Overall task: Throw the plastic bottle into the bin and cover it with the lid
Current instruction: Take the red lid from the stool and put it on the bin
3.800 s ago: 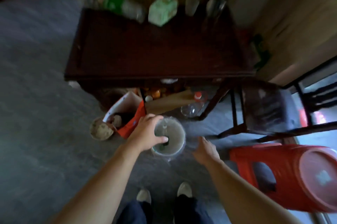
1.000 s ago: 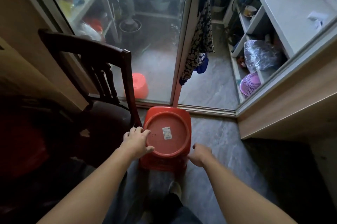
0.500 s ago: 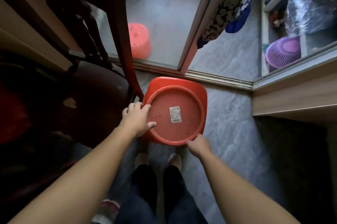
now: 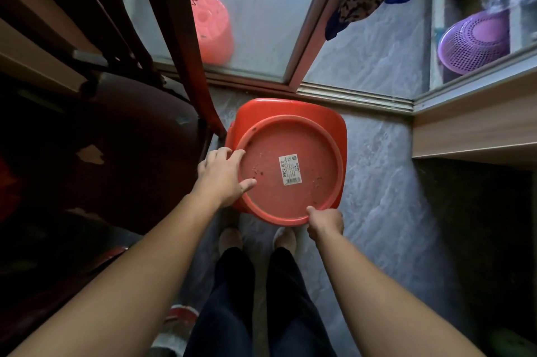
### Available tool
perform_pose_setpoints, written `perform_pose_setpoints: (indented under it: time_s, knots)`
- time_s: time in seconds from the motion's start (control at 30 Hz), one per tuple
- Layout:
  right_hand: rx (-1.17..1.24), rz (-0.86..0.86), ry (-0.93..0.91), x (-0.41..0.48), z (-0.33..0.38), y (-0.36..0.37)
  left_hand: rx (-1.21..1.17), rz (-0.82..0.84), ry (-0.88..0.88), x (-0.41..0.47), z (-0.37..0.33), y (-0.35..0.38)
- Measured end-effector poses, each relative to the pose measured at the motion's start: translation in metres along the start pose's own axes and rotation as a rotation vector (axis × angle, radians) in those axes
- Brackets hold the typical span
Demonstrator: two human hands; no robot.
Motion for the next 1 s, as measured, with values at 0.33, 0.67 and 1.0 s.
perform_pose_setpoints:
  time_s: [0.33, 0.67, 1.0]
  knots:
    - [0.294, 0.14, 0.122, -0.046, 0.001, -0.005, -0.054, -0.039, 0.016, -0.003, -0.005, -0.02]
    - [0.59, 0.427, 0.191, -0.065, 0.008, 0.007, -0.076, -0.036, -0.008, -0.016, -0.006, -0.018]
    - [0.814, 0.66, 0.014, -0.09, 0.033, -0.015, -0.236, -0.085, -0.035, -0.039, -0.028, -0.031]
Point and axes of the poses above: each hand's wrist, its own x-axis towards the middle knuckle, its own y-axis out of the palm, z = x × y, the point moved 10 cm from there along x, towards the middle knuckle, and after that the axes turned 5 degrees about -x, right-handed, at the moved point
